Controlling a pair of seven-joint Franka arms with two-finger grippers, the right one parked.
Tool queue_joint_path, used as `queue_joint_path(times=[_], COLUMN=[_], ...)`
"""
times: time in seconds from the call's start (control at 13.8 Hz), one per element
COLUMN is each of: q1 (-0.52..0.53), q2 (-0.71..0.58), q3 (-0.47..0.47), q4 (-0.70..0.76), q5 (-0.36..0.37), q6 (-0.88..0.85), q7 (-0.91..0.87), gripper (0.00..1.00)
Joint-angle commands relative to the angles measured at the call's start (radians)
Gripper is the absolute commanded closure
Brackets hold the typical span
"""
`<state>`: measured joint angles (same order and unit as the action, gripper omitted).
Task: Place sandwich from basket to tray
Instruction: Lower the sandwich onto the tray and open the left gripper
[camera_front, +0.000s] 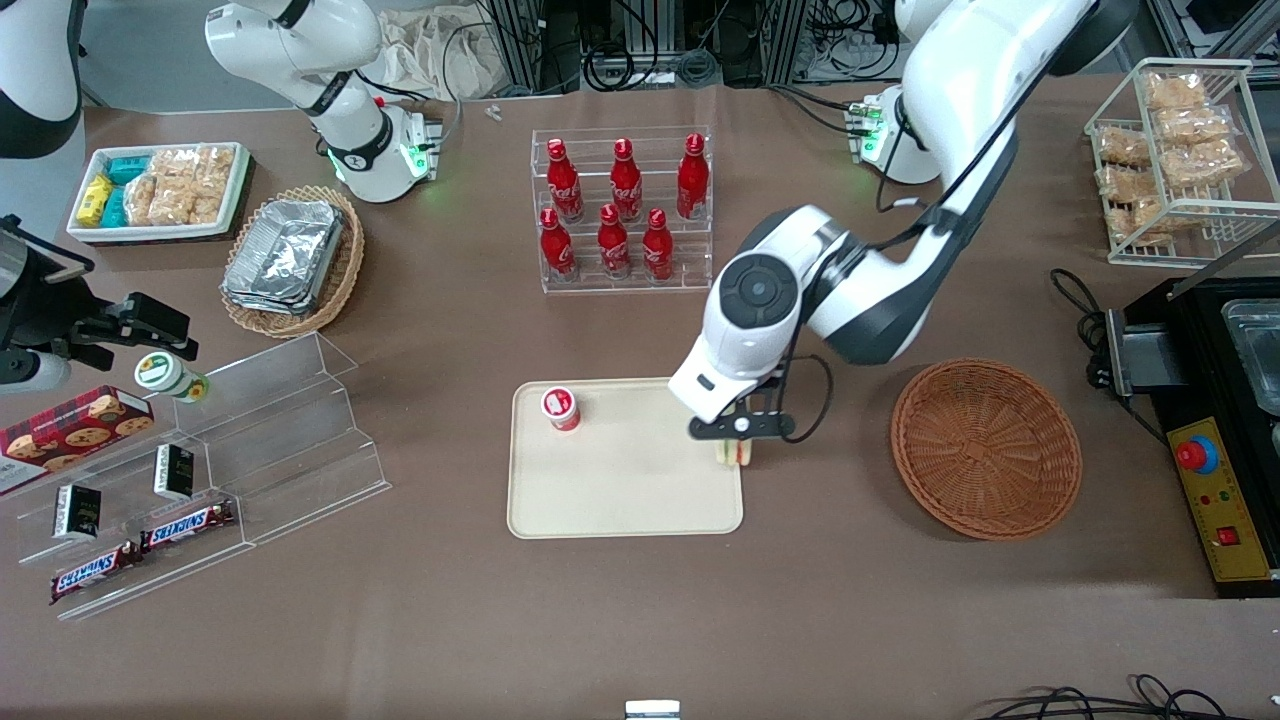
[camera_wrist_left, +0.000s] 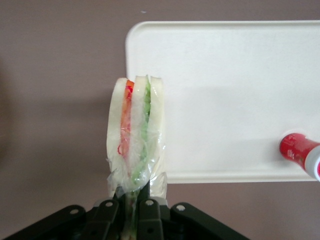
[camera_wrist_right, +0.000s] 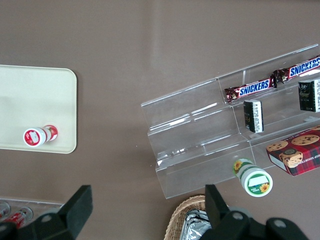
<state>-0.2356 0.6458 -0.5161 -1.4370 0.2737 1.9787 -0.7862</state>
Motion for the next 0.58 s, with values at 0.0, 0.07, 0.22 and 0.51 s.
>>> queue_joint_path(times=[0.0,0.07,0.22,0.51], q1=[-0.001,-0.002,-0.002,-0.002], q2=[0.081,0.101,0.135,0.179], q3=[0.001,0.001,0.002,0.004], q4=[0.024,0.023,0.023,0.024], q5=[0.033,0.045,0.080,0.104], q6=[0.077,0.106,0.140,0.184], q7=[0.018,0.018,0.018,0.018], gripper=[1.00,0.99,0.98,0.93])
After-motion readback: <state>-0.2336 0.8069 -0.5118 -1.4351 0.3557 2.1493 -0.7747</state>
